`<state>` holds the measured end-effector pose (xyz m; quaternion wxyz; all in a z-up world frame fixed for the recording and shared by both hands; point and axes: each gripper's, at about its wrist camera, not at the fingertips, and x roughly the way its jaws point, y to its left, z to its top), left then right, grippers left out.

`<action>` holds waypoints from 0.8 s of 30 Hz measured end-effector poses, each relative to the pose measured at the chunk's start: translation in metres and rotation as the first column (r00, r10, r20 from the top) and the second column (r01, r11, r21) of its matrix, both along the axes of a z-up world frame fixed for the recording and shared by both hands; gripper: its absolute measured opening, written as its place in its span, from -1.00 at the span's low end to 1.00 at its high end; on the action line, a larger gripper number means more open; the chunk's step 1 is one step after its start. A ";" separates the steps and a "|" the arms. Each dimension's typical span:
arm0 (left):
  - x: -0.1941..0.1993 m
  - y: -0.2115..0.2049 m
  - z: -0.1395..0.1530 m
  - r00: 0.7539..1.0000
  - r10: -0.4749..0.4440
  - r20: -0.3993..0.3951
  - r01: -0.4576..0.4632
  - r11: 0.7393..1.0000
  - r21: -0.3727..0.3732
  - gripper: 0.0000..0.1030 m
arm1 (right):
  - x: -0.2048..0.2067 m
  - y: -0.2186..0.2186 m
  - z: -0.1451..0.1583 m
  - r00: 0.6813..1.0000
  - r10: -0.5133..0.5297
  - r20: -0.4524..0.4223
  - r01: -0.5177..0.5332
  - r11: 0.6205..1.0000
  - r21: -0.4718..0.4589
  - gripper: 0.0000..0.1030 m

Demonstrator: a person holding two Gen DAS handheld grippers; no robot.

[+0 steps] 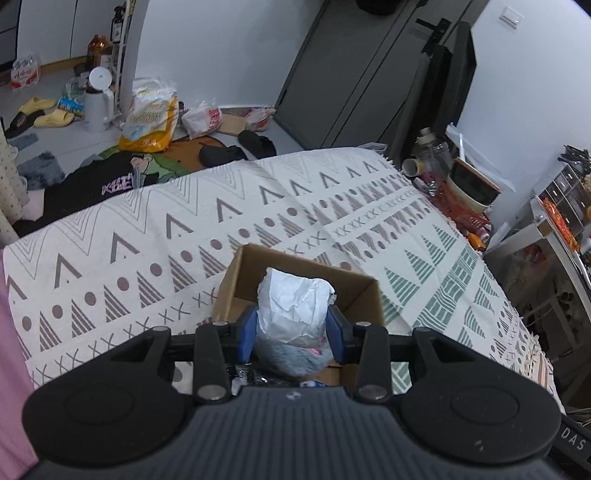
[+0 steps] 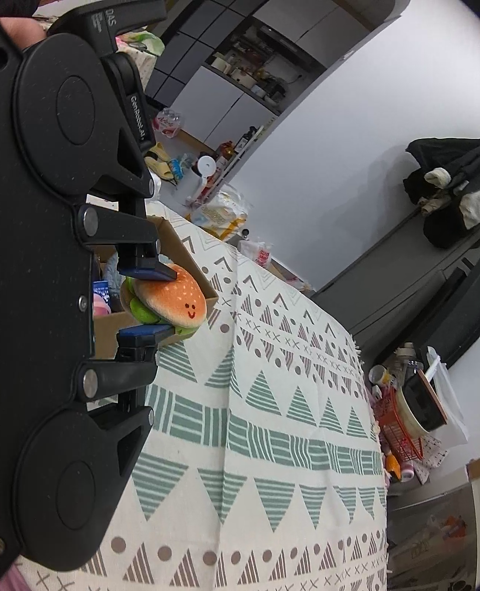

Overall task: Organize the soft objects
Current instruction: 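Carry the paper ball and hamburger plush into the box with both grippers, then open both grippers to release the items into the box and withdraw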

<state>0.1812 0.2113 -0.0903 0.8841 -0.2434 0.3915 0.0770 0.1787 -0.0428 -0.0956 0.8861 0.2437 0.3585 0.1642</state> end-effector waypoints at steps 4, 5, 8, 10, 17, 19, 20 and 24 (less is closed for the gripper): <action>0.004 0.008 -0.012 1.000 0.014 -0.023 -0.014 1.000 0.000 -0.25 | 0.008 0.010 -0.007 1.000 0.010 -0.016 -0.010 1.000 -0.013 -0.53; 0.005 0.010 -0.015 0.999 0.018 -0.028 -0.018 1.000 0.003 -0.25 | 0.010 0.012 -0.009 1.000 0.013 -0.021 -0.013 1.000 -0.016 -0.53; 0.008 0.014 -0.022 0.999 0.027 -0.046 -0.027 1.000 -0.001 -0.25 | 0.016 0.020 -0.013 0.999 0.023 -0.033 -0.024 1.000 -0.019 -0.52; 0.010 0.015 -0.026 0.998 0.032 -0.057 -0.032 0.999 -0.001 -0.25 | 0.019 0.024 -0.015 0.999 0.029 -0.036 -0.029 0.999 -0.021 -0.53; 0.015 0.016 -0.030 0.998 0.025 -0.053 -0.025 1.000 -0.011 -0.07 | 0.026 0.039 -0.019 0.998 0.047 -0.040 -0.049 0.998 -0.039 -0.51; 0.017 0.014 -0.031 0.998 0.020 -0.062 -0.020 1.000 0.001 -0.02 | 0.028 0.043 -0.021 0.998 0.052 -0.041 -0.054 0.997 -0.047 -0.50; 0.016 0.013 -0.031 0.998 0.021 -0.064 -0.020 1.000 0.006 -0.02 | 0.029 0.044 -0.021 0.998 0.054 -0.043 -0.056 0.997 -0.048 -0.50; 0.015 0.014 -0.031 0.998 0.029 -0.061 -0.028 1.000 0.006 -0.01 | 0.032 0.052 -0.020 0.997 0.069 -0.037 -0.071 0.996 -0.061 -0.42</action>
